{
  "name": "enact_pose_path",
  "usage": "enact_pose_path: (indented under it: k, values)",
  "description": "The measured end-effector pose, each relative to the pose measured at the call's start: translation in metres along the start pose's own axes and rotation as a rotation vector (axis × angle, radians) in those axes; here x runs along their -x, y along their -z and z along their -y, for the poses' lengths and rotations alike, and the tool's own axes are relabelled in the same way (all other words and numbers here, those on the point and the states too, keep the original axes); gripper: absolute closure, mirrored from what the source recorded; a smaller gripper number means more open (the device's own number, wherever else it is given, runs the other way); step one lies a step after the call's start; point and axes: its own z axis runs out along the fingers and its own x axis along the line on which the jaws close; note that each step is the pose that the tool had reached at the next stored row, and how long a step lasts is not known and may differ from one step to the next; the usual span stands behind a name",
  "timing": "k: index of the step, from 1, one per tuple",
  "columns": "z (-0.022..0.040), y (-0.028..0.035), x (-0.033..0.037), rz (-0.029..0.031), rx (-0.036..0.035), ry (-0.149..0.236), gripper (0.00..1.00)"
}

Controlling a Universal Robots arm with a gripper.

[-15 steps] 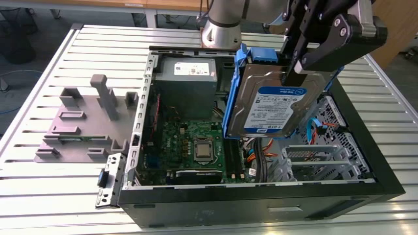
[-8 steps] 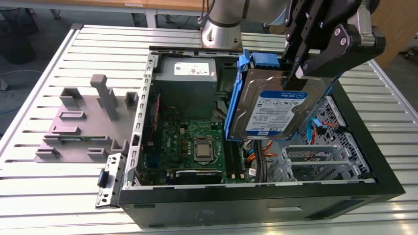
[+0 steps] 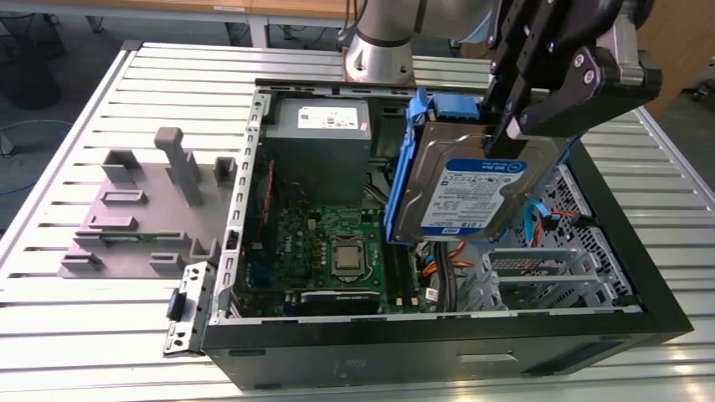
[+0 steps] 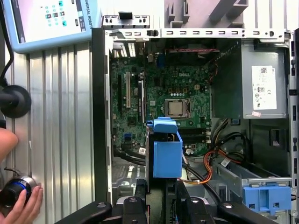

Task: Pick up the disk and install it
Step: 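Pick up the disk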

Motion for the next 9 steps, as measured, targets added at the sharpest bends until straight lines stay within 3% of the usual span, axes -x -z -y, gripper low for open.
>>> enact_pose_path:
  k: [4,9]
  values:
    - [0.0017,-0.0019,-0.0047,0.0002,0.0,0.0,0.65]
    - [0.0114,-0.0053,-0.0066,0.0001,0.0,0.0,0.65]
